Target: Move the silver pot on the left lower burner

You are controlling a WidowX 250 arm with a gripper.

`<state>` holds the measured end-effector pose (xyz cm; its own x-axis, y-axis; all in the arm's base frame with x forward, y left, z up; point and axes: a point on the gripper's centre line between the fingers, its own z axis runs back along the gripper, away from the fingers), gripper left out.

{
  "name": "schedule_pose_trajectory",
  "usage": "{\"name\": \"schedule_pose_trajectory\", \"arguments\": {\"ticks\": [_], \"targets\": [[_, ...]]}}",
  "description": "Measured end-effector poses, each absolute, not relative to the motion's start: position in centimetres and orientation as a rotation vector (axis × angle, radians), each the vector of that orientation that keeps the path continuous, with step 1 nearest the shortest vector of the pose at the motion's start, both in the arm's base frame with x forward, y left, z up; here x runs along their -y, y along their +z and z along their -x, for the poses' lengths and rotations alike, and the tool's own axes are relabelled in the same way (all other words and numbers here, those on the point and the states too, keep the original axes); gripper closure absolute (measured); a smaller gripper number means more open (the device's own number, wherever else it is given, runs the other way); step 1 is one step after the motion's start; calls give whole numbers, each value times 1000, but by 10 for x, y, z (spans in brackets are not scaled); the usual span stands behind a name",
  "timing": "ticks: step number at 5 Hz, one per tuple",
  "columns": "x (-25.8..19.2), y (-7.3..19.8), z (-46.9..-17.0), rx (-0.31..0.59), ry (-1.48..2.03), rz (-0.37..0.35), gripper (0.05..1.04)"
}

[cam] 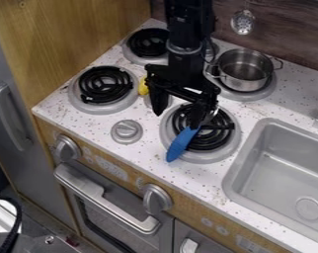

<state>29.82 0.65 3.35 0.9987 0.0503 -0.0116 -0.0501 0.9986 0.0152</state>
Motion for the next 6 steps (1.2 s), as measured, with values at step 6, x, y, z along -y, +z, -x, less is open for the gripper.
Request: {"name": "schedule_pose_trajectory", "arguments": {"ticks": [6], "targets": [[62, 13, -450, 280, -426, 37, 88]]}}
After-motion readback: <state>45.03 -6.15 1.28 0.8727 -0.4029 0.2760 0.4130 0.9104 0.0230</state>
